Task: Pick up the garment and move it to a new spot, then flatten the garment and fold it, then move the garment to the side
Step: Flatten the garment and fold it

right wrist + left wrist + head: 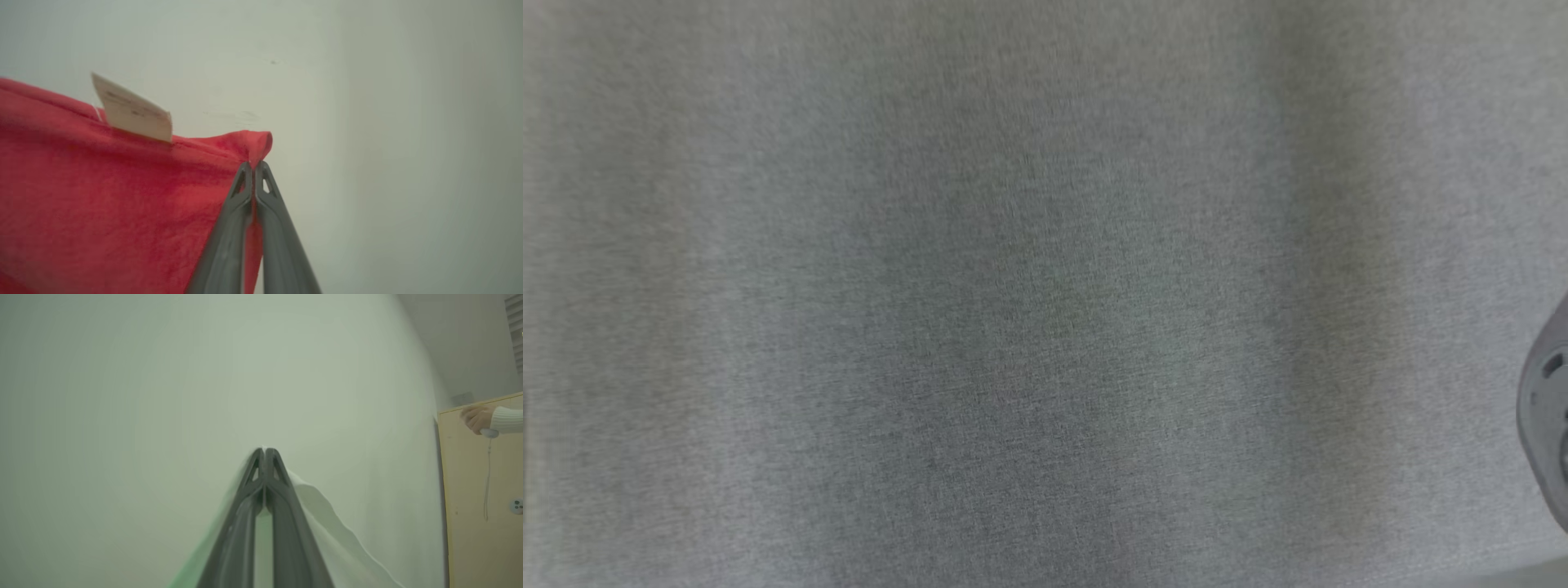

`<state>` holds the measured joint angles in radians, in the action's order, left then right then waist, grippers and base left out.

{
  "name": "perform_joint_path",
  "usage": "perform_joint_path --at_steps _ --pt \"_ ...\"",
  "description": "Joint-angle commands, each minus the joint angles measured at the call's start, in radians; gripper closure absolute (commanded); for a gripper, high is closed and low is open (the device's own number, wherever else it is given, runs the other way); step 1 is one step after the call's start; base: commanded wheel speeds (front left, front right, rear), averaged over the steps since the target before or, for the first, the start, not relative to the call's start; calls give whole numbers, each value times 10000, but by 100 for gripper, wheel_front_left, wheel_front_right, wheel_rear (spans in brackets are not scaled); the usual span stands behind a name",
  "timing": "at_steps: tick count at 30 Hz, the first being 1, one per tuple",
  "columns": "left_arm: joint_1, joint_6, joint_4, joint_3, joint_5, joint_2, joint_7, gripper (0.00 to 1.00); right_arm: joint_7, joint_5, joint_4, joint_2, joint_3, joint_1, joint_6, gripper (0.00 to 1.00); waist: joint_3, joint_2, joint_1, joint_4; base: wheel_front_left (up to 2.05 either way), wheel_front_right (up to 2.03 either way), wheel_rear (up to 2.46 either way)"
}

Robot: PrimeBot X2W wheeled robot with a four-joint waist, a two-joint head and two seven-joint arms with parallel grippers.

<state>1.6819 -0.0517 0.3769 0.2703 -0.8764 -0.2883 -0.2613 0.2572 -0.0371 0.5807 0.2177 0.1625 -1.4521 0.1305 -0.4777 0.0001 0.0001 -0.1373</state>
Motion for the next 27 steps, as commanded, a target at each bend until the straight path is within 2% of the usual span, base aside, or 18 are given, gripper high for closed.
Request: perform_joint_path --at_steps 1,6,9,12,15,16,20,23,27 --pt "-285 -177 -172 -356 114 169 -37 100 61 -227 -43 -155 13 95 7 100 -829 -1 -1 -231 0 0 0" --pt "-2250 -714 -611 -909 717 771 -41 100 63 -250 -241 -311 -320 1285 7 100 -1642 -1 -1 -75 0 0 0" --pt "-3631 -794 -824 -1313 793 1225 -41 100 71 -141 -69 -355 -760 2124 7 100 -1831 -1 -1 17 0 0 0" --pt "-5103 -808 -1327 -1226 622 1634 -42 100 73 77 211 -210 -1295 3017 7 100 -1798 -1 -1 155 0 0 0" --pt "-6592 -790 -1763 -1163 180 1900 -41 100 70 538 531 24 -1848 3754 7 100 -1517 -1 -1 332 0 0 0" --pt "-7638 -790 -1972 -932 -287 2069 -41 100 72 898 813 251 -2239 4285 7 100 -1120 -1 -1 450 0 0 0" --pt "-9558 -789 -1867 -292 -996 1973 19 100 -287 1718 1218 757 -2692 5041 7 100 -387 -1 -1 634 0 0 0" --pt "-10984 -763 -1619 -49 -2083 2027 216 100 -802 2236 1137 1057 -2938 5750 7 100 393 -1 -1 780 0 0 0" --pt "-12606 -755 -1894 -349 -3621 2096 376 100 -1638 2832 588 1463 -3223 6751 7 100 1406 -1 -1 973 0 0 0"
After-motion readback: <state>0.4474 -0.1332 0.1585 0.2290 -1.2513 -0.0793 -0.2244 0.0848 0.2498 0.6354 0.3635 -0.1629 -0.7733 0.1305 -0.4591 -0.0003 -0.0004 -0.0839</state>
